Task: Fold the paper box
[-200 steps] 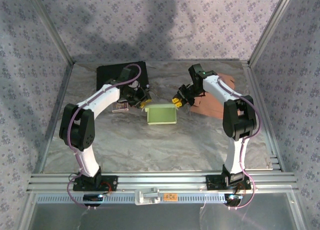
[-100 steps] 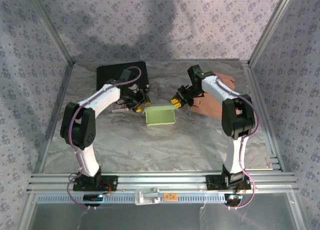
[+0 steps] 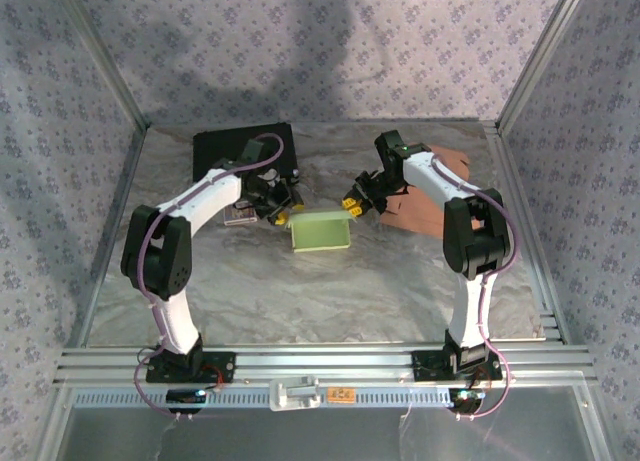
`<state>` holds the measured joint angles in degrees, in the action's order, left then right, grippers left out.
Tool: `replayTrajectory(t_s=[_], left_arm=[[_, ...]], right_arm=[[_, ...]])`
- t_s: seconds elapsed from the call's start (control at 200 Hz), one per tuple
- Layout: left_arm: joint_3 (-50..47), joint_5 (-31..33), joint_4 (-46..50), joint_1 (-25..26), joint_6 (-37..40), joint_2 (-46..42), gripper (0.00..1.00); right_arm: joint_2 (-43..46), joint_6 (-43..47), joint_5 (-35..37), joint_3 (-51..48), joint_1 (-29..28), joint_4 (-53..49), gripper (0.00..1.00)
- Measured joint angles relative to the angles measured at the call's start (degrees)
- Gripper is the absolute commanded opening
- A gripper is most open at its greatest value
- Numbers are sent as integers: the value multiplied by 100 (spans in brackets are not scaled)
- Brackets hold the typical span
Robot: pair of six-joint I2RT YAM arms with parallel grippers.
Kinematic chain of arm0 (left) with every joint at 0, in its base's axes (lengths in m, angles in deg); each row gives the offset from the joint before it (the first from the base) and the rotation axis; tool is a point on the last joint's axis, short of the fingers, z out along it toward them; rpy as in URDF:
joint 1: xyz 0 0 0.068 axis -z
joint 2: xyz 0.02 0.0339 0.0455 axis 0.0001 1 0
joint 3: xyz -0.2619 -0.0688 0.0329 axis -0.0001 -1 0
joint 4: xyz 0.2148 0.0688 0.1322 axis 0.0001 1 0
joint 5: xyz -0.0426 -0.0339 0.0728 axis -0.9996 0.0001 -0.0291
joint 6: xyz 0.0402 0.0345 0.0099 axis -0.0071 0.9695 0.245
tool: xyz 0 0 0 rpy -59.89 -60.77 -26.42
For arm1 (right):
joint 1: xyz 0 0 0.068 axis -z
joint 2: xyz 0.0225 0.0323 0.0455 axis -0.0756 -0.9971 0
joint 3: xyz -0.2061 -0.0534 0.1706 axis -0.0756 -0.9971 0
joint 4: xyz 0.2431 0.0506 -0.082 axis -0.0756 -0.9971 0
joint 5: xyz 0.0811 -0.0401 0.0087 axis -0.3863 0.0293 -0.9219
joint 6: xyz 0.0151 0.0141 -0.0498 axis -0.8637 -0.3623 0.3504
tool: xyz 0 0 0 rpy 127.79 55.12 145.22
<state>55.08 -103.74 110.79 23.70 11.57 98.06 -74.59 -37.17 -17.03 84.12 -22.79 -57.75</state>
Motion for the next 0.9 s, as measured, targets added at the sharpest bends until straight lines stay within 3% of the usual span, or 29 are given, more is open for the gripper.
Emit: replayTrajectory(t_s=[0.335, 0.899], left_arm=[[7, 2, -111, 9, -184, 0, 25], [4, 98, 26, 48, 243, 111, 33]], right_arm=[[-9, 0, 0, 2, -11, -2, 16], [-105, 352, 96, -24, -50, -87, 16]])
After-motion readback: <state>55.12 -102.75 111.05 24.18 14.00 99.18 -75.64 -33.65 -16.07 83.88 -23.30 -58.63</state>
